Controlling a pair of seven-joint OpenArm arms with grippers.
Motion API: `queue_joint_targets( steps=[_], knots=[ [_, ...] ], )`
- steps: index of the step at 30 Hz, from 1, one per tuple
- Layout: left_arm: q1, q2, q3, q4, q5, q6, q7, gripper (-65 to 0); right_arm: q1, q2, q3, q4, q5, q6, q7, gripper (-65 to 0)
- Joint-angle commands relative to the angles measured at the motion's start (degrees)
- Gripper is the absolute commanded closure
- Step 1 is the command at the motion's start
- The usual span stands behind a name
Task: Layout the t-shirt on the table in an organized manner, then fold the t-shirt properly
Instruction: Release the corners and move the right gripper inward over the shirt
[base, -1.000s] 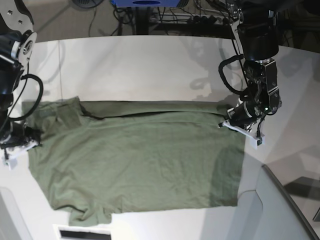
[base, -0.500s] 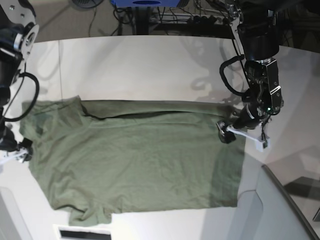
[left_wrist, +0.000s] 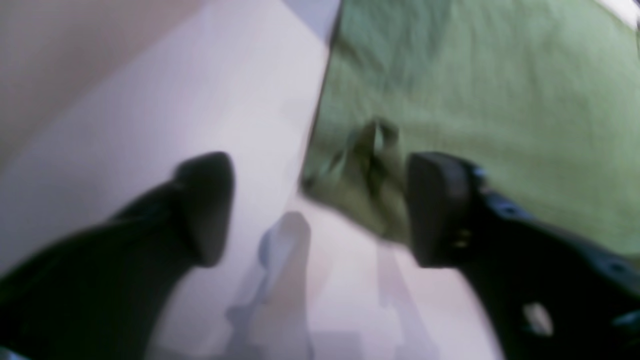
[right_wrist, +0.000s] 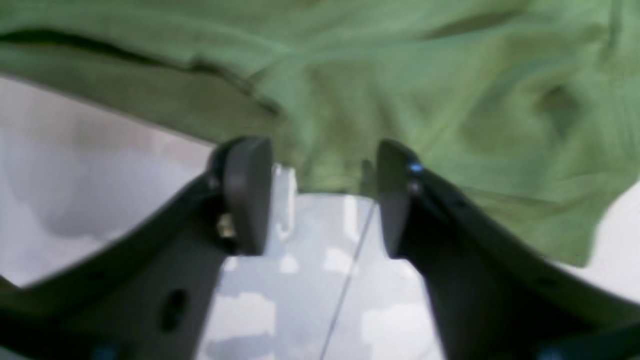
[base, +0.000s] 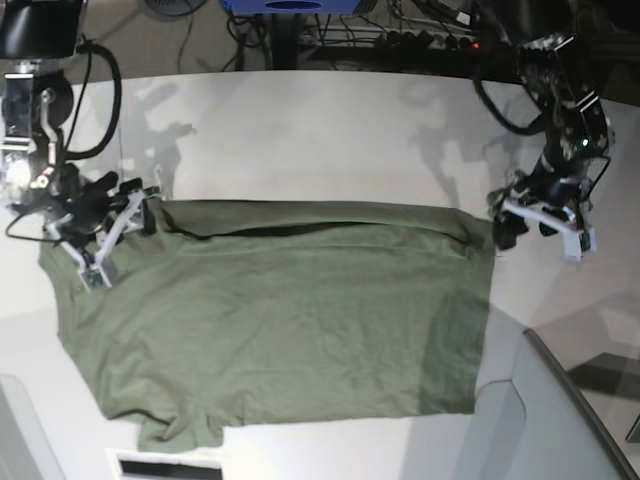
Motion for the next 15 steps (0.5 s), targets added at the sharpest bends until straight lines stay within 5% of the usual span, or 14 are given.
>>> queue_joint_targets(
  steps=[1, 6, 10, 15],
  knots=[
    [1.0, -1.3, -0.2, 0.9, -0.4, -1.0, -0.7, -34.7, 0.9, 0.8, -0.3, 0.8, 0.1, -0.1, 1.6, -23.7],
    [6.1, -2.7, -0.2, 0.6, -0.4, -1.8, -0.7, -0.3, 1.4, -1.8, -2.0, -2.9, -7.7, -0.6, 1.7, -22.2],
    [7.6, -2.6, -1.7, 0.3, -0.4, -1.8, -0.7, 0.0, 1.3, -5.7, -2.0, -3.4, -16.0, -1.1, 2.2, -23.6],
    [7.9, -2.4, -3.0, 0.3, -0.4, -1.8, -0.7, 0.0, 1.0, -9.1, -1.8, -3.5, -23.0, -1.1, 4.4, -37.2]
  ],
)
